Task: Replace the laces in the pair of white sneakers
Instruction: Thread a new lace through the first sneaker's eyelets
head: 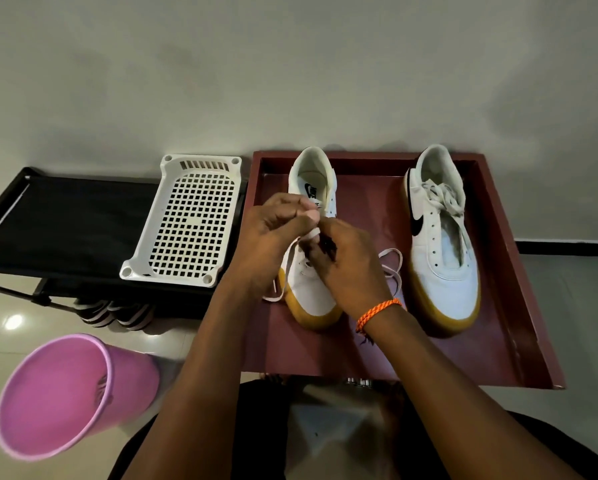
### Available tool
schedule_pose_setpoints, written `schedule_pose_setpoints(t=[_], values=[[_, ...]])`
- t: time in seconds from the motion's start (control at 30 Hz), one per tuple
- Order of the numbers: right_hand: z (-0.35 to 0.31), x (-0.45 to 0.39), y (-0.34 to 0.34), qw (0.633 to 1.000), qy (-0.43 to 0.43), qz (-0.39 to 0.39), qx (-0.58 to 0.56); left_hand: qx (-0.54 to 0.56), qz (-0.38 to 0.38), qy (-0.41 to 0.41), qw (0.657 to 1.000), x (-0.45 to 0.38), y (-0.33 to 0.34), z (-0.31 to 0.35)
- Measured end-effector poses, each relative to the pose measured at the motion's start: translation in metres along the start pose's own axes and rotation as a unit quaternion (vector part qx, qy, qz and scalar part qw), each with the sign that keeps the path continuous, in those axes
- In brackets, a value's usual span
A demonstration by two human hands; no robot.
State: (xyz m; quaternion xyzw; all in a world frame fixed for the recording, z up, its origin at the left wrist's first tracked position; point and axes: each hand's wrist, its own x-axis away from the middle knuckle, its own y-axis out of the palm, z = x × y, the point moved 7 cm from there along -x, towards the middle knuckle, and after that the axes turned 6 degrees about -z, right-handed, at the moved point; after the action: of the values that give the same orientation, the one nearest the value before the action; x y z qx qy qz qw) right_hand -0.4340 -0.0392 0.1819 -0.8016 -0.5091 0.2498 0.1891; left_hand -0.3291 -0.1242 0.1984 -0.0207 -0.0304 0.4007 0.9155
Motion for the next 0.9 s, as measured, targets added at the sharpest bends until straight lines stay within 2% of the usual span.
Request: schedule_pose_setpoints(t=[0.07,0.17,0.23,0.37,0.47,0.53,0.6,0.7,0.77,0.83,0.9], values=[[-0.007,-0.001,-0.014,0.998,-0.018,0.062,-0.015,0.015,-0.008,-0.001,1.0,0.0,0.004,0.002],[-0.01,-0.003,-0.039,0.988,-0.032,0.147,-0.035,-0.025,-0.02,-0.008,0.999,0.001,0.01,0.0],[-0.001,-0.003,-0.054,0.976,-0.015,0.203,-0.075,-0.018,-0.006,-0.001,1.0,0.001,0.01,0.003],[0.032,-0.001,-0.07,0.928,0.071,0.283,-0.23,0.093,0.095,0.004,0.991,0.003,-0.012,0.008],[0.044,0.0,-0.075,0.897,0.104,0.32,-0.287,0.128,0.189,0.012,0.974,0.008,-0.033,0.01],[0.051,0.002,-0.076,0.884,0.12,0.337,-0.302,0.101,0.258,0.005,0.961,0.013,-0.047,0.008],[0.055,0.003,-0.077,0.876,0.129,0.344,-0.314,0.043,0.335,-0.035,0.941,0.019,-0.061,-0.002],[0.056,0.001,-0.074,0.878,0.13,0.328,-0.325,-0.171,0.409,-0.086,0.892,0.028,-0.074,-0.004],[0.05,-0.004,-0.066,0.888,0.12,0.276,-0.349,-0.277,0.393,-0.062,0.874,0.026,-0.065,0.003],[0.041,-0.009,-0.052,0.897,0.117,0.194,-0.381,-0.258,0.299,0.025,0.918,0.014,-0.042,0.01],[0.033,-0.011,-0.035,0.899,0.12,0.116,-0.405,-0.16,0.147,0.083,0.973,0.003,-0.012,0.009]])
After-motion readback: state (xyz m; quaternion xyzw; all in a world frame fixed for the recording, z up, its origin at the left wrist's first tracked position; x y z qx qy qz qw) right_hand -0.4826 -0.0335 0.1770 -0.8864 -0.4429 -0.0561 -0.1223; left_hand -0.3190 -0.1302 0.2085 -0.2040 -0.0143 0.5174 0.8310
